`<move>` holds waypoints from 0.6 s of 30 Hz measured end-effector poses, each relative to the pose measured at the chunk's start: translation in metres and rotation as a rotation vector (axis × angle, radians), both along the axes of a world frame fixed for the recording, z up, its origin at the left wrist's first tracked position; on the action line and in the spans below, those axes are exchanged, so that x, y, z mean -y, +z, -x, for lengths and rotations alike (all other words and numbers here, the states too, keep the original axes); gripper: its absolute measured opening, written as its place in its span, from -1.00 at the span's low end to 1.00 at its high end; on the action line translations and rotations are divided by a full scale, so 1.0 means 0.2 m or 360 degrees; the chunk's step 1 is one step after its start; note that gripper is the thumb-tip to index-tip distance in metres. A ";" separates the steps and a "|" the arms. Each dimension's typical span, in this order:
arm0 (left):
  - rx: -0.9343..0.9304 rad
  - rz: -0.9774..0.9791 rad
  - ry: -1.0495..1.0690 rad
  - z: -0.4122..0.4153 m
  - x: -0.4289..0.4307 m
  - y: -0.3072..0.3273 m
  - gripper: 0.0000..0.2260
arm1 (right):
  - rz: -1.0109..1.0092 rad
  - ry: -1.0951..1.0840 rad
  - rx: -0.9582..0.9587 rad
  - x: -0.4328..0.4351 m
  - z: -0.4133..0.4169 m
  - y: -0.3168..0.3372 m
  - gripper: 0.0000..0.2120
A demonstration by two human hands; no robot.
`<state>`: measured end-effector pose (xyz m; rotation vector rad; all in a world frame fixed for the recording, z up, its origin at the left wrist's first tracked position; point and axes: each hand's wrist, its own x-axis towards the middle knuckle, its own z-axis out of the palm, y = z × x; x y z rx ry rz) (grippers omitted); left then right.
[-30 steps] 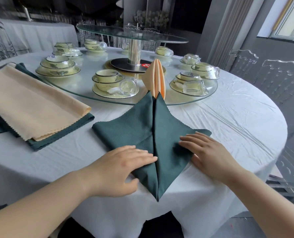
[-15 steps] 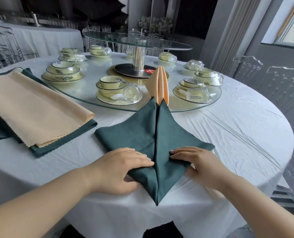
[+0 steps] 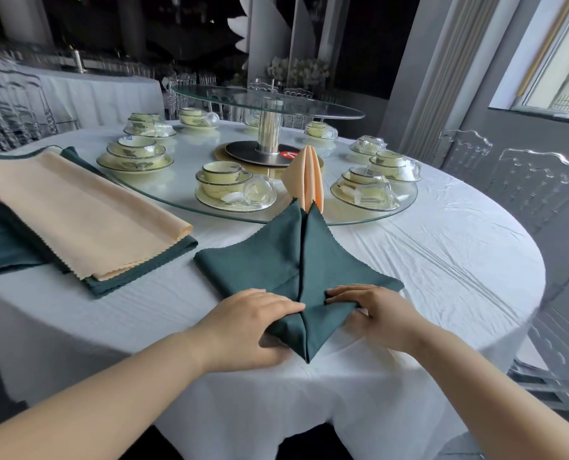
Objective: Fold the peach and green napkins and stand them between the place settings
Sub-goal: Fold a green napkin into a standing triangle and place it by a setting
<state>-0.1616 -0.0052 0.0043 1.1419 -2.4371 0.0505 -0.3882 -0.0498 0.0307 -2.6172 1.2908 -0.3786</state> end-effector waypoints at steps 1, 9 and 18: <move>-0.0047 0.0018 0.0007 0.01 0.00 0.00 -0.53 | -0.0008 -0.0011 0.0007 -0.01 0.00 0.00 -0.66; -0.0368 -0.0199 0.0084 0.05 0.00 0.10 -0.46 | 0.0016 -0.0145 0.0150 -0.07 -0.02 0.06 -0.46; -0.1051 -0.0611 -0.0002 -0.03 -0.13 0.78 -0.81 | -0.0212 -0.0144 0.0665 -0.27 -0.08 0.67 -0.65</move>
